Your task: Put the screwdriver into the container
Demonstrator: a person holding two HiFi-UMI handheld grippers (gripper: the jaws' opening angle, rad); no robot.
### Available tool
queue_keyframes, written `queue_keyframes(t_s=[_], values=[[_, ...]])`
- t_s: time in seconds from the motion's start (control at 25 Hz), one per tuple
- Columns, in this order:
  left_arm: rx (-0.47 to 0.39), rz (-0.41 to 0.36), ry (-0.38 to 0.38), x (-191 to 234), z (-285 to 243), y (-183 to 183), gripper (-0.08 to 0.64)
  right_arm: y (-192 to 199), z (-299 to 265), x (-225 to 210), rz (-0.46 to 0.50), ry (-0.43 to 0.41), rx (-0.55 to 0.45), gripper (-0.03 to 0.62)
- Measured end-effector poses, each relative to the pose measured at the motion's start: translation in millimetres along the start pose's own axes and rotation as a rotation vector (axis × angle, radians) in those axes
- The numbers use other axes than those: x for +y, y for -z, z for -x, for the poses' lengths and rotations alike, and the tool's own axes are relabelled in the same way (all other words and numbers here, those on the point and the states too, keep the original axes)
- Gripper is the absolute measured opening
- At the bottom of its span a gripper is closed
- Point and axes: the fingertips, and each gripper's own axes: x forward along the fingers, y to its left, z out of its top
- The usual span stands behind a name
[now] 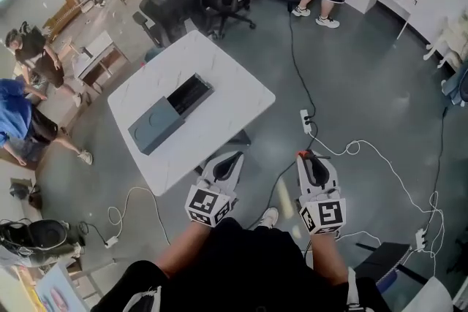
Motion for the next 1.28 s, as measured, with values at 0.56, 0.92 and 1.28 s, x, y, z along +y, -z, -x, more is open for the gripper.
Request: queue_keyframes(t_s=[0.56, 0.92, 1.28], values=[[0.004, 0.03, -0.089, 40, -21, 2, 0.009, 1, -70, -2, 0.054, -0.132, 0.019, 0.095], [-0.03, 0.049, -0.131, 110, -28, -8, 0.009, -10, -143, 20, 0.074, -0.164, 0.014, 0.095], [-0.069, 0.069, -0.187, 193, -11, -17, 0.009, -14, -216, 66, 0.082, -0.201, 0.03, 0.095]])
